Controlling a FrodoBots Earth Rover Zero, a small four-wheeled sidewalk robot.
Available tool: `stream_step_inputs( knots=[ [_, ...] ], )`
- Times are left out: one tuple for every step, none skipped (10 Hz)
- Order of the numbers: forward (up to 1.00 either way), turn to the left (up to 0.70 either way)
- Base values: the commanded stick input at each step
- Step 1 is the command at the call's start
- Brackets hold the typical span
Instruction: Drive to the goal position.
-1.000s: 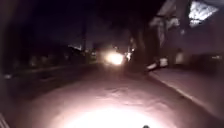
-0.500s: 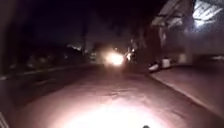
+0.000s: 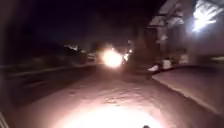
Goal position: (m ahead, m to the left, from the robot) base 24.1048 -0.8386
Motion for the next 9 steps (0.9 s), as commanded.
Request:
stream_step_inputs(
  knots=[
    [0.7,0.0],
    [0.7,0.0],
    [0.7,0.0],
    [0.7,0.0],
    [0.7,0.0],
    [0.7,0.0],
    [0.7,0.0],
    [0.7,0.0],
    [0.7,0.0]
  ],
)
